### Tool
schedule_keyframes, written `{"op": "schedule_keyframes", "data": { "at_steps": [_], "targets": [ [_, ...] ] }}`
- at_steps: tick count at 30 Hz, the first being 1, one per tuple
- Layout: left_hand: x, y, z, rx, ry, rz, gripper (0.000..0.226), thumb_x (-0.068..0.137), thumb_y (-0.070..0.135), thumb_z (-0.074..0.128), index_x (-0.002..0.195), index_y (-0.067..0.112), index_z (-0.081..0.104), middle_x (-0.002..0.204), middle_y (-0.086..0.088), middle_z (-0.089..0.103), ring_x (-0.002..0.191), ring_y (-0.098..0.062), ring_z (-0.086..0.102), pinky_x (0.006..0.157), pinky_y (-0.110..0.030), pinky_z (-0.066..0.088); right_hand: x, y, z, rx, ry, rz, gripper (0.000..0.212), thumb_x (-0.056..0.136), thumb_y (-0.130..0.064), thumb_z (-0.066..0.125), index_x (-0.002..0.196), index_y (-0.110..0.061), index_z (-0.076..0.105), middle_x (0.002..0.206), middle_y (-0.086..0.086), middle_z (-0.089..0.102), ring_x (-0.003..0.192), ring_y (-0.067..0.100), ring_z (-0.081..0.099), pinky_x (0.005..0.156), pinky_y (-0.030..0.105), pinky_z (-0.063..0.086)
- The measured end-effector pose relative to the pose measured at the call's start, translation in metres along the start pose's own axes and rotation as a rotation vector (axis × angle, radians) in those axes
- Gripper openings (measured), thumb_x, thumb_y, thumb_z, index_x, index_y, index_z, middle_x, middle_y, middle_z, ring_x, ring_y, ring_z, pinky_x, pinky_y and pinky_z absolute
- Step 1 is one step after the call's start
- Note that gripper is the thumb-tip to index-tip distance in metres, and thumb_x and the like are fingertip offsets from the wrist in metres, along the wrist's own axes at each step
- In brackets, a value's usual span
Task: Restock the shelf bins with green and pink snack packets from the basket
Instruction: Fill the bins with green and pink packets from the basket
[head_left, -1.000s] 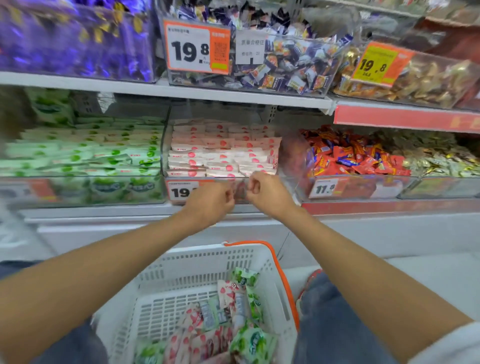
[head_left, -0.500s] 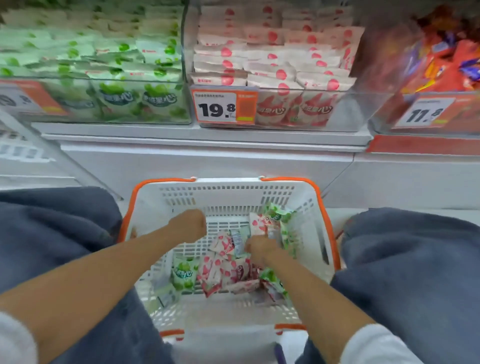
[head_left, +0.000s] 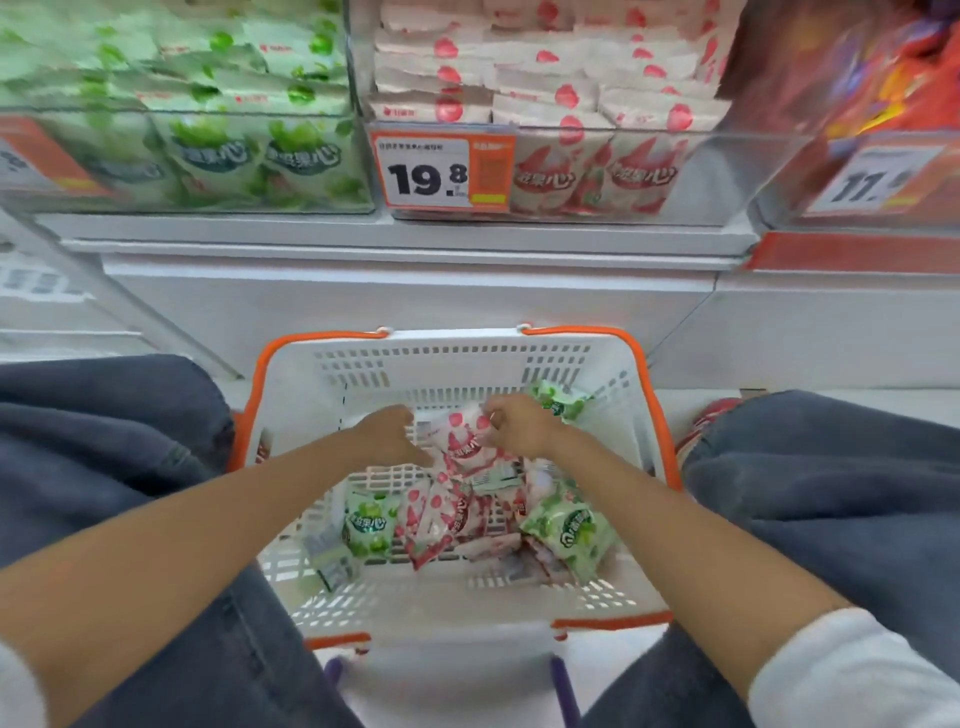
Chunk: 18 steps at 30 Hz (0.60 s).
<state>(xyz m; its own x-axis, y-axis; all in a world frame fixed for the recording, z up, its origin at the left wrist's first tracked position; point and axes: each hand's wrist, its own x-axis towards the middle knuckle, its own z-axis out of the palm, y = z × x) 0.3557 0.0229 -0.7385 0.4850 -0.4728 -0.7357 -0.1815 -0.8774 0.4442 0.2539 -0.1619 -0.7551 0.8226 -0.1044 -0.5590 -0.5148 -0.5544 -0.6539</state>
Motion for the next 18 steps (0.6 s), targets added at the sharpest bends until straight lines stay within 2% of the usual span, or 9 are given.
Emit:
{"op": "schedule_keyframes", "data": {
  "at_steps": [1, 3, 4, 6, 8, 9, 13, 16, 18],
  "targets": [
    [-0.007, 0.012, -0.003, -0.154, -0.019, 0.051, 0.071, 0.076, 0.022, 0.083, 0.136, 0.013, 0.046, 0.128, 0.002, 0.051, 0.123, -0.02, 0.05, 0.095, -0.028, 0.043, -0.009, -0.008, -0.017, 0.108, 0.042, -0.015, 0.016, 0.087, -0.014, 0.072, 0.097, -0.009, 0.061, 0.075, -0.001, 0.058, 0.065, 0.012, 0.053, 0.064, 0.026, 0.044],
    [-0.021, 0.038, -0.009, -0.33, -0.05, 0.193, 0.063, 0.071, 0.019, 0.087, 0.125, 0.019, 0.054, 0.118, 0.007, 0.062, 0.113, -0.016, 0.06, 0.088, -0.024, 0.047, -0.031, -0.025, -0.049, 0.264, 0.087, -0.038, 0.023, 0.083, -0.008, 0.075, 0.096, 0.002, 0.058, 0.069, 0.008, 0.058, 0.065, 0.019, 0.056, 0.066, 0.033, 0.047],
    [-0.028, 0.052, -0.011, -0.372, -0.027, 0.253, 0.054, 0.07, 0.016, 0.087, 0.116, 0.02, 0.059, 0.107, 0.006, 0.068, 0.102, -0.014, 0.065, 0.083, -0.022, 0.05, -0.044, -0.033, -0.065, 0.307, 0.1, -0.051, 0.027, 0.082, -0.005, 0.075, 0.1, 0.006, 0.058, 0.071, 0.011, 0.058, 0.068, 0.022, 0.058, 0.069, 0.037, 0.049],
    [-0.037, 0.077, -0.017, -0.357, 0.11, 0.33, 0.033, 0.071, 0.013, 0.086, 0.097, 0.015, 0.066, 0.083, 0.004, 0.068, 0.077, -0.014, 0.063, 0.072, -0.024, 0.052, -0.067, -0.049, -0.099, 0.3, 0.138, -0.097, 0.033, 0.078, -0.003, 0.079, 0.103, -0.002, 0.059, 0.081, 0.011, 0.061, 0.077, 0.022, 0.061, 0.077, 0.041, 0.051],
    [-0.044, 0.101, -0.026, -0.225, 0.27, 0.411, 0.026, 0.072, 0.017, 0.086, 0.089, 0.01, 0.068, 0.073, 0.003, 0.065, 0.07, -0.017, 0.058, 0.069, -0.029, 0.049, -0.089, -0.067, -0.134, 0.215, 0.211, -0.139, 0.046, 0.072, -0.009, 0.085, 0.109, -0.015, 0.059, 0.098, 0.005, 0.063, 0.089, 0.02, 0.062, 0.083, 0.035, 0.052],
    [-0.047, 0.114, -0.032, -0.15, 0.323, 0.46, 0.028, 0.071, 0.021, 0.087, 0.09, 0.009, 0.069, 0.075, 0.001, 0.067, 0.071, -0.019, 0.061, 0.07, -0.031, 0.05, -0.099, -0.076, -0.151, 0.162, 0.227, -0.155, 0.049, 0.069, -0.009, 0.086, 0.11, -0.016, 0.06, 0.1, 0.003, 0.062, 0.09, 0.019, 0.063, 0.079, 0.029, 0.053],
    [-0.065, 0.169, -0.055, 0.107, 0.463, 0.658, 0.032, 0.071, 0.032, 0.086, 0.087, 0.011, 0.066, 0.08, -0.001, 0.067, 0.073, -0.021, 0.061, 0.065, -0.035, 0.045, -0.133, -0.107, -0.2, -0.247, 0.193, -0.186, 0.022, 0.074, -0.004, 0.079, 0.089, -0.015, 0.068, 0.075, -0.004, 0.064, 0.059, 0.0, 0.058, 0.054, 0.015, 0.043],
    [-0.077, 0.208, -0.078, 0.212, 0.527, 0.771, 0.035, 0.071, 0.033, 0.085, 0.093, 0.015, 0.067, 0.086, -0.001, 0.069, 0.081, -0.022, 0.063, 0.07, -0.038, 0.05, -0.155, -0.126, -0.234, -0.573, 0.307, -0.19, 0.012, 0.077, -0.015, 0.077, 0.075, -0.015, 0.066, 0.067, -0.004, 0.058, 0.057, 0.008, 0.049, 0.048, 0.021, 0.033],
    [-0.086, 0.233, -0.099, 0.249, 0.613, 0.832, 0.038, 0.07, 0.037, 0.085, 0.098, 0.02, 0.064, 0.087, 0.003, 0.068, 0.08, -0.019, 0.062, 0.068, -0.035, 0.049, -0.17, -0.137, -0.263, -0.631, 0.433, -0.225, 0.033, 0.077, -0.019, 0.077, 0.058, -0.015, 0.051, 0.058, -0.003, 0.044, 0.053, 0.011, 0.037, 0.049, 0.027, 0.026]
  ]
}}
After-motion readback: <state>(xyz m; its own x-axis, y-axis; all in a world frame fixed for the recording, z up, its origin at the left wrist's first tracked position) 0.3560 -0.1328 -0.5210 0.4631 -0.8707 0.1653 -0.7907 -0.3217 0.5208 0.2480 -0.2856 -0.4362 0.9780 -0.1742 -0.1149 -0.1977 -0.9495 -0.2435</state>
